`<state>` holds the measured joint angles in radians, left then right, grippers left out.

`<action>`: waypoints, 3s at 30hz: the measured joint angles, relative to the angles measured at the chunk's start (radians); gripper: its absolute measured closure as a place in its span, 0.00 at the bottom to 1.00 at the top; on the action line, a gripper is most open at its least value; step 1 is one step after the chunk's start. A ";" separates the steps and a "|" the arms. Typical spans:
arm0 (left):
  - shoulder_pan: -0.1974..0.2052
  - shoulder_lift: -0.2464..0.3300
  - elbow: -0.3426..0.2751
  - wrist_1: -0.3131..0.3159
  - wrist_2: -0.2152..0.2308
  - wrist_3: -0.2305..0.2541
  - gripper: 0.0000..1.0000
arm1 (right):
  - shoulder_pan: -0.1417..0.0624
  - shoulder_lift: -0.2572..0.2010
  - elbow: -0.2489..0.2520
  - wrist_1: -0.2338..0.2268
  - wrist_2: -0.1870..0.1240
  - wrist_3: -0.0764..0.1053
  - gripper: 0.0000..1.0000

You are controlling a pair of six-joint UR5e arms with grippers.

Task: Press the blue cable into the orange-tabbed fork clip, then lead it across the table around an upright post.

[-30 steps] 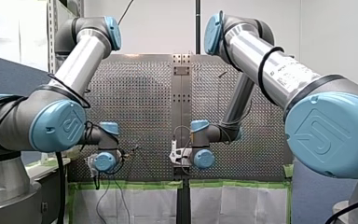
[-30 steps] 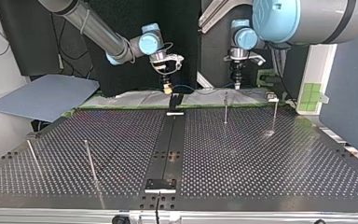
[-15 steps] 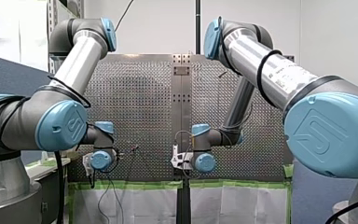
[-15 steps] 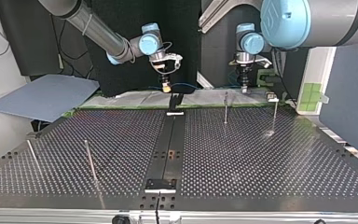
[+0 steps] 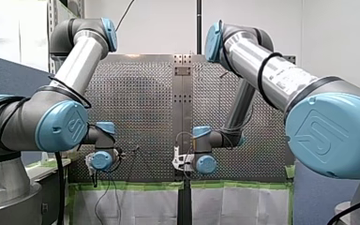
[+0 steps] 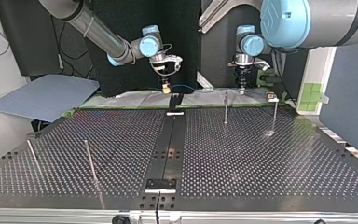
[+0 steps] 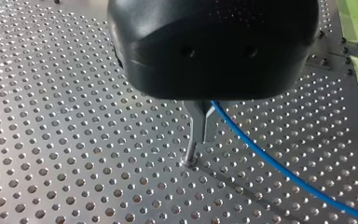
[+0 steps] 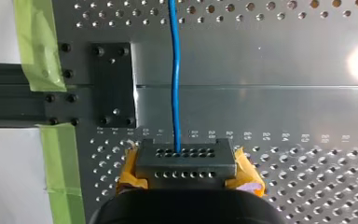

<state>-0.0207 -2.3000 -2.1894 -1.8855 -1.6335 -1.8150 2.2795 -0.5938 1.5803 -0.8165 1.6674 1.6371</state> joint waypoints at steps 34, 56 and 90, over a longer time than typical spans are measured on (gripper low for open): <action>0.034 -0.129 0.122 -0.156 -0.017 0.032 1.00 | -0.007 0.022 -0.061 0.044 -0.003 -0.028 1.00; 0.034 0.017 0.046 -0.156 -0.007 0.034 1.00 | -0.005 0.022 -0.080 0.069 -0.003 -0.031 1.00; 0.014 0.020 0.030 -0.092 -0.047 0.035 1.00 | -0.008 0.022 -0.081 0.073 -0.003 -0.032 1.00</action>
<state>-0.0068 -2.2797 -2.1597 -1.9775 -1.6801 -1.7797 2.2711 -0.5716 1.4996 -0.7433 1.6644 1.6049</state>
